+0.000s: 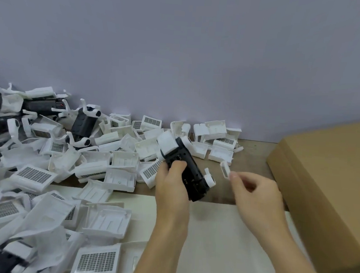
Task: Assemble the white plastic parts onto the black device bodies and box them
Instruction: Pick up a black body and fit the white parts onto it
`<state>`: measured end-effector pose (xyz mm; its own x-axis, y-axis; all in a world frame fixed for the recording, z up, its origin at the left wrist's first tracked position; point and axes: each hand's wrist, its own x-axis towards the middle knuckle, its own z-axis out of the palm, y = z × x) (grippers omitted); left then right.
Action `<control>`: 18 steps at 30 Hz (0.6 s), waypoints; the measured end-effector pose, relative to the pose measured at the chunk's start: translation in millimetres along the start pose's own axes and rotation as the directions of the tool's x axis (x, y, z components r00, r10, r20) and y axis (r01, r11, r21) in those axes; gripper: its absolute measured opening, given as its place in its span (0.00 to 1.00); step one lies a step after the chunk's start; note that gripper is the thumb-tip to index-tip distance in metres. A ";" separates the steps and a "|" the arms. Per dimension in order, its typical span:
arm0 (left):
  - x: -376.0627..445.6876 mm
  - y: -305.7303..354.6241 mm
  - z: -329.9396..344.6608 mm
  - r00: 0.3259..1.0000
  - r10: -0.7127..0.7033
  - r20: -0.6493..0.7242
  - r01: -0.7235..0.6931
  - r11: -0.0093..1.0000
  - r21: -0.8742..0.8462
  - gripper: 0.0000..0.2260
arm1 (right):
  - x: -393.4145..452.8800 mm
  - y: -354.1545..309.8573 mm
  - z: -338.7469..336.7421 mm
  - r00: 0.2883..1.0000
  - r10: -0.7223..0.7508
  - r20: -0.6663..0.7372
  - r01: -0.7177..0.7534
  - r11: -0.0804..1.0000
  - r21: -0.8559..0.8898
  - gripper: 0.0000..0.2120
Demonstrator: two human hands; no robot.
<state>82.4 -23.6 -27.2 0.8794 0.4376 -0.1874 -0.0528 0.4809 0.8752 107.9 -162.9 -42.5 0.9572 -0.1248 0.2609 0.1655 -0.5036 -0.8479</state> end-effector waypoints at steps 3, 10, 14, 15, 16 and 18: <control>-1.6 -0.8 2.0 0.998 0.061 0.013 -0.062 0.993 0.101 0.08 | -6.3 5.5 -10.0 0.996 0.056 -0.064 -0.043 0.979 0.198 0.20; -4.8 -5.6 2.2 0.990 0.097 0.105 -0.118 0.971 0.208 0.08 | 3.6 1.3 -17.4 0.976 0.217 -0.031 -0.164 0.817 0.553 0.24; -6.4 -10.5 5.6 0.980 0.037 0.198 -0.095 0.951 0.293 0.09 | -1.1 -9.5 -13.9 0.989 0.019 0.144 -0.107 0.770 0.629 0.20; -7.1 -12.3 6.8 0.972 0.028 0.235 -0.102 0.947 0.306 0.09 | -3.5 -11.5 -11.2 0.985 -0.041 0.166 -0.068 0.797 0.601 0.20; -8.0 -13.4 8.6 0.962 0.019 0.273 -0.108 0.943 0.314 0.08 | -5.4 -14.1 -8.8 0.981 -0.101 0.168 -0.010 0.829 0.560 0.20; -10.9 -13.4 11.3 0.942 -0.003 0.335 -0.110 0.942 0.318 0.14 | -7.5 -17.5 -5.0 0.973 -0.198 0.118 0.119 0.869 0.480 0.19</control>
<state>78.9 -43.4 -31.8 0.9873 0.1561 -0.0300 0.0041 0.1637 0.9865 96.6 -157.5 -27.3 0.9266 0.0793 0.3675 0.3714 -0.0419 -0.9275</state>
